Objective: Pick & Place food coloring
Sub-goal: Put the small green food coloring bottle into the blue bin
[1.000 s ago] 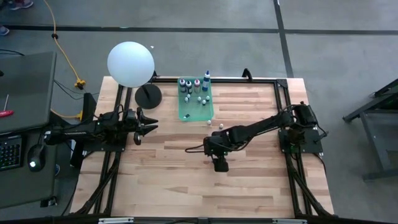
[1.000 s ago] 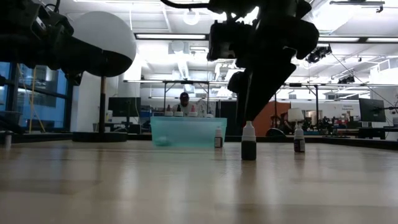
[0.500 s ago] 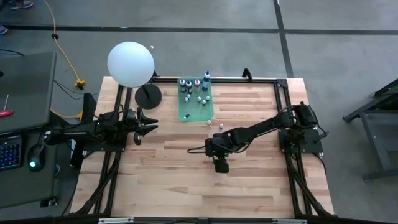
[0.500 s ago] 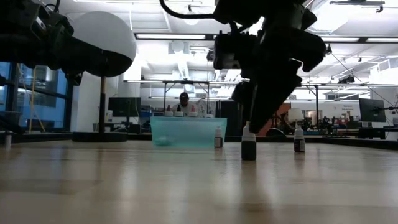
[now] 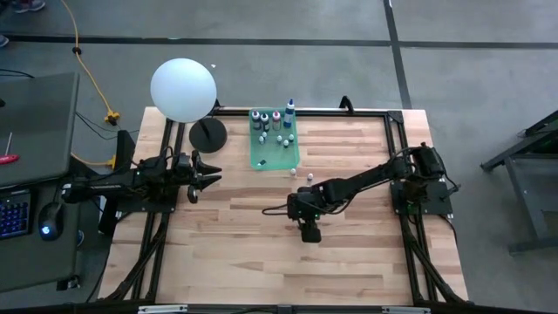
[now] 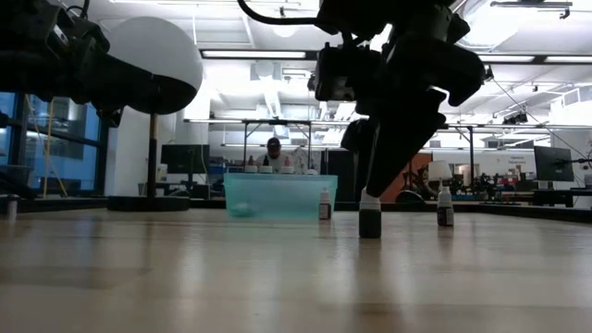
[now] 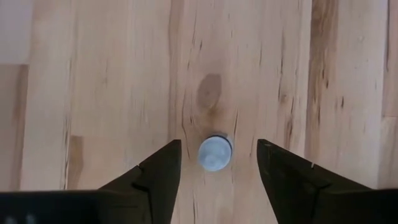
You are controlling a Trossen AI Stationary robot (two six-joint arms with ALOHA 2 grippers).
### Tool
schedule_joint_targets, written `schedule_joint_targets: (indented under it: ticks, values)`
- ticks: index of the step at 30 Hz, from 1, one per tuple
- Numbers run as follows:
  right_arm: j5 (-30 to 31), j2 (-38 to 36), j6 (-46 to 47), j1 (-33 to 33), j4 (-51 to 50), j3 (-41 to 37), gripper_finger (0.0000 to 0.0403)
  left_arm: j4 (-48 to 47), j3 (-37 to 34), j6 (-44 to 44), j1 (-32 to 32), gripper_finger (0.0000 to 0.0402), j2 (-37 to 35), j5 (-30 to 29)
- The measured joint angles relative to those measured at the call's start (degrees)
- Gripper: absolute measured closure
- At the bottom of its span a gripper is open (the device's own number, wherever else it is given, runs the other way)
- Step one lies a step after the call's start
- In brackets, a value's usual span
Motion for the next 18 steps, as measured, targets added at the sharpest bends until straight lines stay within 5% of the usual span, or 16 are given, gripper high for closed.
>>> schedule_joint_targets:
  ticks: [18]
  values:
    - [-0.18, 0.00, -0.52, 0.00, 0.00, 0.00, 0.0247, 0.01, -0.01, 0.00, 0.00, 0.0273, 0.00, 0.02]
